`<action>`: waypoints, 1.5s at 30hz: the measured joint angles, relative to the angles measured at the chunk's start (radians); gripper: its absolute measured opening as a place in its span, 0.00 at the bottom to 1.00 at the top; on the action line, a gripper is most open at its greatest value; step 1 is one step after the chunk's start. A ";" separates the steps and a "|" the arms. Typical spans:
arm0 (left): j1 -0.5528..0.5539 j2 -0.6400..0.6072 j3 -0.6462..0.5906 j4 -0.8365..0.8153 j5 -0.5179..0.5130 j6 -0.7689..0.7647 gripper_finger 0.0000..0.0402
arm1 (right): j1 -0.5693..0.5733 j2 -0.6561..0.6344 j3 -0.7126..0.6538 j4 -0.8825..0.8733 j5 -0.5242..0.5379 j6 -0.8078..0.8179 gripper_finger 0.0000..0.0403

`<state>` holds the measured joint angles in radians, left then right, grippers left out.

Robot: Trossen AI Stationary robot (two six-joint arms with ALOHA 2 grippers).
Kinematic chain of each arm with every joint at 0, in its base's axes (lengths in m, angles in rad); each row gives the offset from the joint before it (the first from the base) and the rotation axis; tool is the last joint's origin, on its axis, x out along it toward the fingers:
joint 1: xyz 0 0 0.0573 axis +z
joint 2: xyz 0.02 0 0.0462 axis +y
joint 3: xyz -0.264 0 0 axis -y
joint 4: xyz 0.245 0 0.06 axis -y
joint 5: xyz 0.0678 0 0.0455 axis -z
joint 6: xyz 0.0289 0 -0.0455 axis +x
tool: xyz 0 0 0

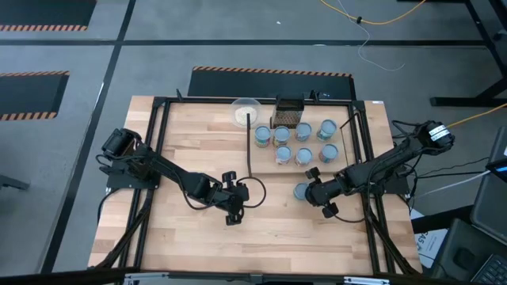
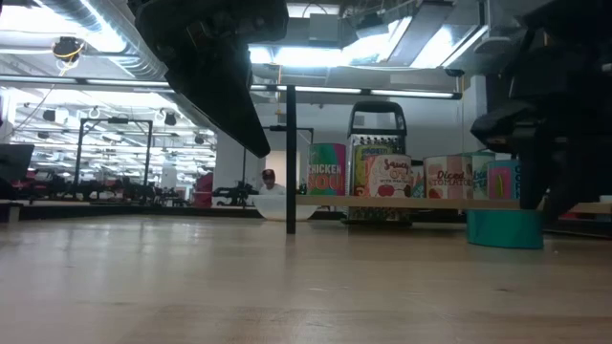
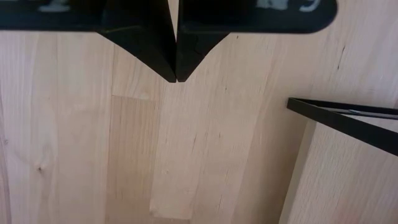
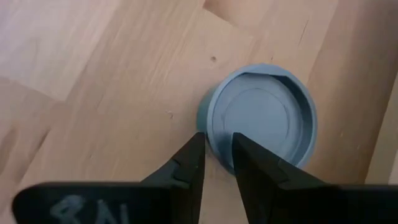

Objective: Pick and place cans onto a shelf
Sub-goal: Put the canned tuna on the shelf

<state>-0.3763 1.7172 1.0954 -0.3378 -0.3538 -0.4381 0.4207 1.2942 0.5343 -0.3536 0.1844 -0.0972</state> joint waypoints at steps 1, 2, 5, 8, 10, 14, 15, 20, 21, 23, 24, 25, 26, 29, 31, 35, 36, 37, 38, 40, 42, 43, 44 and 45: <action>0.000 0.000 0.000 0.000 0.000 0.000 0.00 | -0.001 0.000 -0.006 0.013 -0.001 0.000 0.21; 0.000 0.000 0.000 0.000 0.000 0.000 0.00 | -0.002 0.000 -0.010 0.025 -0.001 0.000 0.21; 0.000 0.000 0.000 0.000 0.000 -0.001 0.00 | -0.002 0.000 -0.019 0.045 -0.002 0.003 0.21; 0.000 0.000 0.000 0.003 0.000 -0.002 0.00 | -0.002 0.000 -0.025 0.055 -0.002 0.015 0.17; 0.000 0.000 0.000 0.003 0.000 -0.002 0.00 | -0.002 0.000 -0.032 0.067 -0.001 0.015 0.13; 0.000 0.000 0.000 0.012 -0.001 -0.002 0.00 | -0.001 -0.002 -0.034 0.076 -0.002 0.017 0.03; 0.000 0.000 0.000 0.026 -0.004 -0.002 0.00 | -0.001 -0.001 -0.034 0.082 -0.004 0.017 0.03; -0.002 0.000 0.000 0.189 -0.026 0.073 0.00 | -0.002 0.001 -0.037 0.178 -0.086 0.045 0.04; -0.003 0.000 0.000 0.233 -0.019 0.101 0.00 | -0.001 0.001 -0.037 0.202 -0.101 0.070 0.04; -0.005 0.000 0.000 0.318 0.003 0.149 0.00 | -0.001 0.000 -0.037 0.247 -0.116 0.127 0.03; -0.005 0.000 0.000 0.361 0.014 0.172 0.00 | -0.001 0.001 -0.037 0.273 -0.128 0.156 0.02; -0.006 0.000 0.000 0.403 0.026 0.192 0.00 | -0.002 0.001 -0.037 0.301 -0.138 0.184 0.02; -0.007 0.000 0.000 0.441 0.032 0.215 0.00 | -0.002 0.001 -0.037 0.330 -0.147 0.207 0.02; -0.011 -0.007 0.000 0.514 0.029 0.289 0.00 | -0.001 0.001 -0.032 0.401 -0.159 0.267 0.02; -0.011 -0.029 0.000 0.533 0.014 0.329 0.00 | -0.002 0.000 -0.010 0.404 -0.156 0.297 0.02; -0.016 -0.085 0.000 0.533 -0.053 0.402 0.00 | -0.002 0.000 0.053 0.408 -0.145 0.299 0.02; -0.016 -0.102 0.000 0.535 -0.056 0.427 0.00 | -0.002 0.000 0.069 0.403 -0.130 0.299 0.02; -0.016 -0.121 0.000 0.532 -0.059 0.452 0.00 | -0.002 0.000 0.087 0.401 -0.115 0.298 0.02; -0.019 -0.138 0.000 0.534 -0.061 0.476 0.00 | -0.003 0.000 0.105 0.395 -0.098 0.298 0.02; -0.026 -0.178 0.000 0.528 -0.072 0.522 0.00 | -0.015 0.000 0.142 0.365 -0.070 0.297 0.02; -0.036 -0.221 0.000 0.515 -0.084 0.567 0.00 | -0.036 0.000 0.173 0.345 -0.049 0.296 0.02; -0.040 -0.247 0.000 0.494 -0.090 0.589 0.00 | -0.049 0.000 0.186 0.338 -0.041 0.296 0.02; -0.047 -0.275 0.000 0.461 -0.101 0.602 0.00 | -0.064 0.000 0.201 0.326 -0.036 0.294 0.02; -0.054 -0.300 0.000 0.440 -0.111 0.605 0.00 | -0.080 0.000 0.214 0.314 -0.037 0.283 0.02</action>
<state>-0.4306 1.4177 1.0950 0.1023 -0.4653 0.1673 0.3407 1.2945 0.7487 -0.0395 0.1478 0.1858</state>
